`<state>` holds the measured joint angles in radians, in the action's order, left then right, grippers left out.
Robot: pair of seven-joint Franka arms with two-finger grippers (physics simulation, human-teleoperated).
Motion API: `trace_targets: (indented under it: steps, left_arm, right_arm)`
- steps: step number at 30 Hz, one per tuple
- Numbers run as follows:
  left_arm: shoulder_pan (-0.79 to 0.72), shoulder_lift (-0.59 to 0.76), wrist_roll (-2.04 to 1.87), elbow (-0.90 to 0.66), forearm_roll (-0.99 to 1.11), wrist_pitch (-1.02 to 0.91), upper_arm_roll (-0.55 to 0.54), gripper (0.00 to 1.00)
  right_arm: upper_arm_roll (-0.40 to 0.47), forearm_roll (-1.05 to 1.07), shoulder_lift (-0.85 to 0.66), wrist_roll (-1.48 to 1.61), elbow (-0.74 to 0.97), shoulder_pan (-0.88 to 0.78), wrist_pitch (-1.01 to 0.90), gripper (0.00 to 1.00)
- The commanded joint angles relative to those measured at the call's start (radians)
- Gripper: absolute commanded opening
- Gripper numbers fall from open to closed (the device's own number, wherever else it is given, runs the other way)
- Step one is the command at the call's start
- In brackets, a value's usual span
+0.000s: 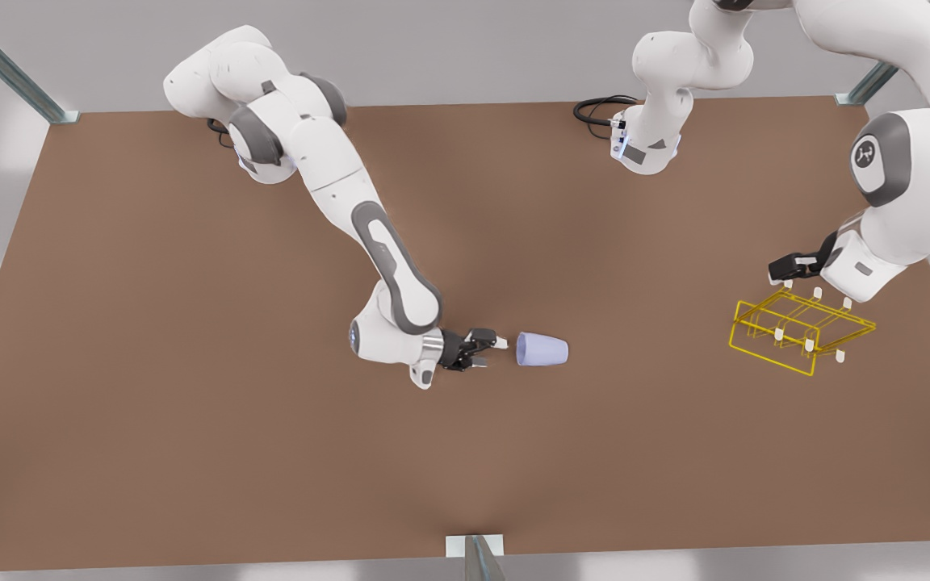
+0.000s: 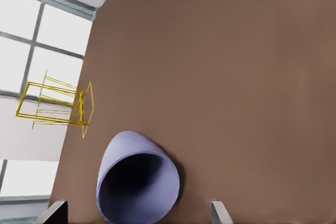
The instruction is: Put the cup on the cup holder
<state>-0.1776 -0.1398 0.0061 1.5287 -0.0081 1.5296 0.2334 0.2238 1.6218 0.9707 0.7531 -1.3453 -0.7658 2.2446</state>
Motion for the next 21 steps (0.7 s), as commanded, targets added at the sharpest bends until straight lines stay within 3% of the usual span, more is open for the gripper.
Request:
trace_targets:
  steps: [1,4,6,7,9,10,12,14,16,18,19,21]
  left_arm:
    - [-0.065,-0.003,-0.286,0.008,0.002,-0.014,-0.002,1.0]
    - [-0.287,-0.128,-1.026,0.014,-0.003,0.023,-0.006,1.0]
    - [-0.292,-0.191,-1.316,0.014,-0.01,0.153,-0.094,1.0]
    - [-0.293,-0.225,-1.406,0.018,-0.012,0.242,-0.126,1.0]
    - [-0.298,-0.261,-1.437,0.079,-0.022,0.412,-0.129,1.0]
    - [-0.286,-0.25,-1.439,0.135,-0.072,0.492,-0.131,1.0]
    - [-0.298,-0.228,-1.624,0.275,-0.076,0.714,-0.131,1.0]
    - [-0.298,-0.225,-1.746,0.323,-0.233,0.856,-0.132,1.0]
    - [-0.316,-0.231,-1.931,0.323,-0.245,0.859,-0.131,1.0]
    - [-0.345,-0.259,-2.02,0.321,-0.239,0.856,-0.131,1.0]
    - [-0.345,-0.285,-2.066,0.318,-0.237,0.856,-0.132,1.0]
    - [-0.365,-0.36,-2.108,0.263,-0.242,0.844,-0.131,1.0]
  right_arm:
    - [0.002,-0.175,-0.041,0.08,-0.048,0.046,-0.154,1.0]
    - [0.052,-0.765,-0.092,0.017,0.03,0.198,-0.454,1.0]
    - [0.195,-1.147,-0.125,-0.117,0.194,0.247,-0.839,1.0]
    - [0.18,-1.369,-0.223,-0.298,0.262,0.26,-0.991,1.0]
    - [0.039,-1.637,-0.484,-0.598,0.207,0.263,-1.051,1.0]
    - [-0.099,-1.717,-0.607,-0.722,0.19,0.342,-1.094,1.0]
    - [-0.238,-1.763,-0.78,-0.834,0.112,0.45,-1.093,1.0]
    - [-0.239,-1.752,-0.842,-0.877,0.081,0.476,-1.091,1.0]
    - [-0.238,-1.728,-0.871,-0.942,0.006,0.491,-1.089,1.0]
    - [-0.192,-1.715,-0.85,-1.08,-0.017,0.482,-1.094,1.0]
    - [-0.086,-1.715,-0.82,-1.081,-0.014,0.393,-1.094,1.0]
    - [-0.081,-1.714,-0.799,-1.074,-0.008,0.401,-1.091,1.0]
